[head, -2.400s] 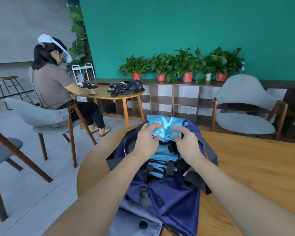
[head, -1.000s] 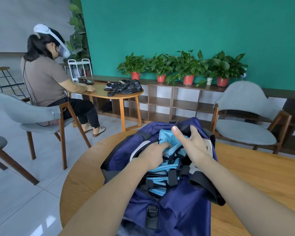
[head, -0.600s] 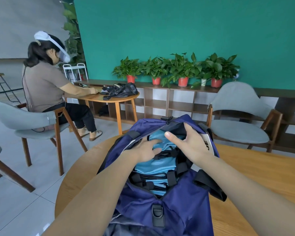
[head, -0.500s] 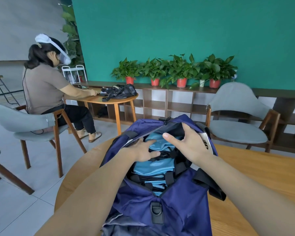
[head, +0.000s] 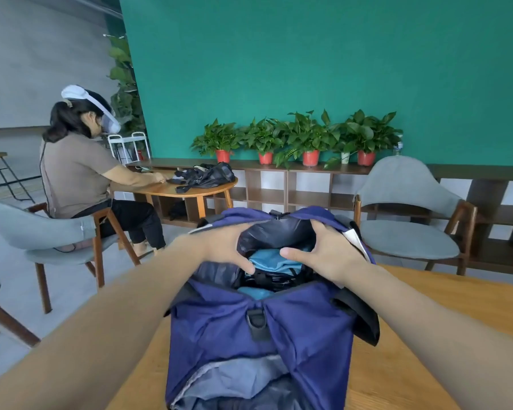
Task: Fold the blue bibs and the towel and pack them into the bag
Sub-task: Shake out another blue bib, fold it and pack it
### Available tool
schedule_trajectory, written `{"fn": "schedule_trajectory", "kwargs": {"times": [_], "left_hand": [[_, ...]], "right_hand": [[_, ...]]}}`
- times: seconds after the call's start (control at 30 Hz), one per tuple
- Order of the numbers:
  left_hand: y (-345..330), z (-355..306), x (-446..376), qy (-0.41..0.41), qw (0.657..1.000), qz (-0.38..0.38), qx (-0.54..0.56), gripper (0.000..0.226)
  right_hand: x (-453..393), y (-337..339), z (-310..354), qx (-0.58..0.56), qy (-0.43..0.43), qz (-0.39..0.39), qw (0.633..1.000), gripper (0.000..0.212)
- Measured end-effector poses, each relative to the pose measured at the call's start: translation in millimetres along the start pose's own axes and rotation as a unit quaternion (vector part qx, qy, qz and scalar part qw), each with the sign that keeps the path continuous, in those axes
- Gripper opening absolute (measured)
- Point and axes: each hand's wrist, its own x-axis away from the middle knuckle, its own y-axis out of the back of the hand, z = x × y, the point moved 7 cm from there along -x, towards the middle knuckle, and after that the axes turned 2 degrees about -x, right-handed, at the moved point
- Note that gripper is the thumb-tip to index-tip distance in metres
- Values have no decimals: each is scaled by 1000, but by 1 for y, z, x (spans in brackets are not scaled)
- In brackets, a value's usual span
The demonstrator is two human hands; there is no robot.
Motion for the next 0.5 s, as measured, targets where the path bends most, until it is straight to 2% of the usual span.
{"fn": "schedule_trajectory", "kwargs": {"times": [0.17, 0.3, 0.43, 0.5], "left_hand": [[77, -29, 8, -13, 994, -29, -105, 128], [99, -43, 17, -21, 991, -36, -126, 129], [58, -37, 23, 29, 989, 22, -143, 123], [24, -34, 21, 33, 991, 39, -122, 108]], "right_hand": [[-10, 42, 35, 54, 9, -31, 998, 102], [-4, 60, 49, 91, 10, -67, 994, 101], [5, 19, 14, 66, -58, 59, 994, 104], [15, -5, -7, 48, -87, 107, 989, 101]]}}
